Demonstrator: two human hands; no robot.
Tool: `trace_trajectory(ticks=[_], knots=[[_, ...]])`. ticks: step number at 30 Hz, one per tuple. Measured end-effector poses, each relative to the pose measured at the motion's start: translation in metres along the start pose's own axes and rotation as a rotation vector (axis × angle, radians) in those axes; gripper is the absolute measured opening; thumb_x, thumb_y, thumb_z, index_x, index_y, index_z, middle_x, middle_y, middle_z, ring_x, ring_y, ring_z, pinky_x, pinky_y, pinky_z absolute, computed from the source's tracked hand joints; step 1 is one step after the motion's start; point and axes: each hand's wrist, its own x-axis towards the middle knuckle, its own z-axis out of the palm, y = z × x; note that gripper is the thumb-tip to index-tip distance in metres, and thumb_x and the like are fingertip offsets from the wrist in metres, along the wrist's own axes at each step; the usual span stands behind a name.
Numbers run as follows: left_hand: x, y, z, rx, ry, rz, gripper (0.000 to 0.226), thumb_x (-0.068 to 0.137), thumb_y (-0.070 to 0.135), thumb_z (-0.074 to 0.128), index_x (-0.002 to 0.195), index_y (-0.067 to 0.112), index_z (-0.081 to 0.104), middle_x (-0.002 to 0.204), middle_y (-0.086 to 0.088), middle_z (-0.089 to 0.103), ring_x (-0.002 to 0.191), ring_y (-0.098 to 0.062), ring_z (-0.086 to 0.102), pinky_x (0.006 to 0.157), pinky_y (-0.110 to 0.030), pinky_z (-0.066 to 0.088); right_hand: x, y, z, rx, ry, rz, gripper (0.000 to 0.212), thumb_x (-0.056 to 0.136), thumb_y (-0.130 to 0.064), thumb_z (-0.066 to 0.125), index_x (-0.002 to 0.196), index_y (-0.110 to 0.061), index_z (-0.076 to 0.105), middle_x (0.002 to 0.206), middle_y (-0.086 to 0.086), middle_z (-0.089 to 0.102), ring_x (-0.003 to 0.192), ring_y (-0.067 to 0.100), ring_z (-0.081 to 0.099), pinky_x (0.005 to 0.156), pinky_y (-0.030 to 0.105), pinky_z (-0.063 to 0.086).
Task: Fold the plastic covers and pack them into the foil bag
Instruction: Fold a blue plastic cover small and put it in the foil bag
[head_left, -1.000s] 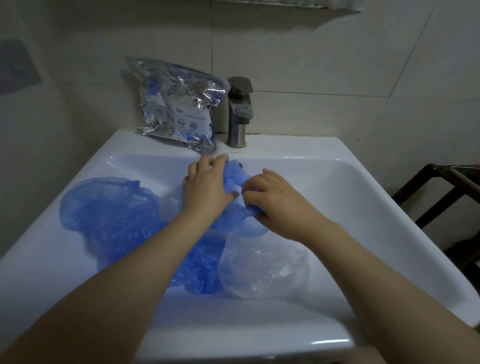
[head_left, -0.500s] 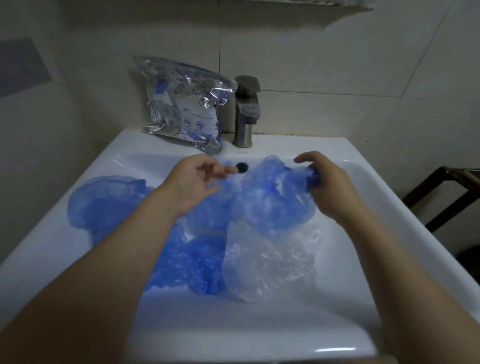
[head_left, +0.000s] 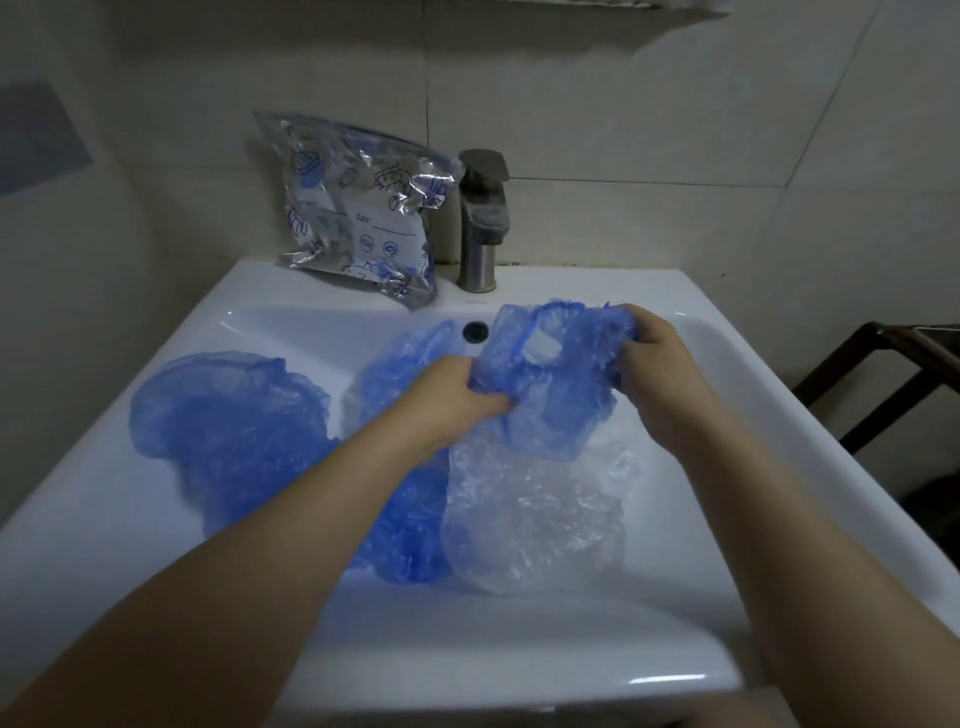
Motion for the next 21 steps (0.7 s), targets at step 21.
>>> trace_trajectory(ticks=[21], knots=[[0.025, -0.013, -0.039, -1.141, 0.162, -0.282, 0.019, 0.094, 0.029, 0.052, 0.084, 0.016, 0.061, 0.061, 0.004, 0.07, 0.051, -0.006, 0.064, 0.047, -0.017, 0.049, -0.009, -0.01, -0.003, 0.965, -0.245, 0.438, 0.048, 0.062, 0.006, 0.056, 0.11, 0.001, 0.058, 0.1, 0.019, 0.067, 0.083, 0.027, 0.07, 0.069, 0.036, 0.059]])
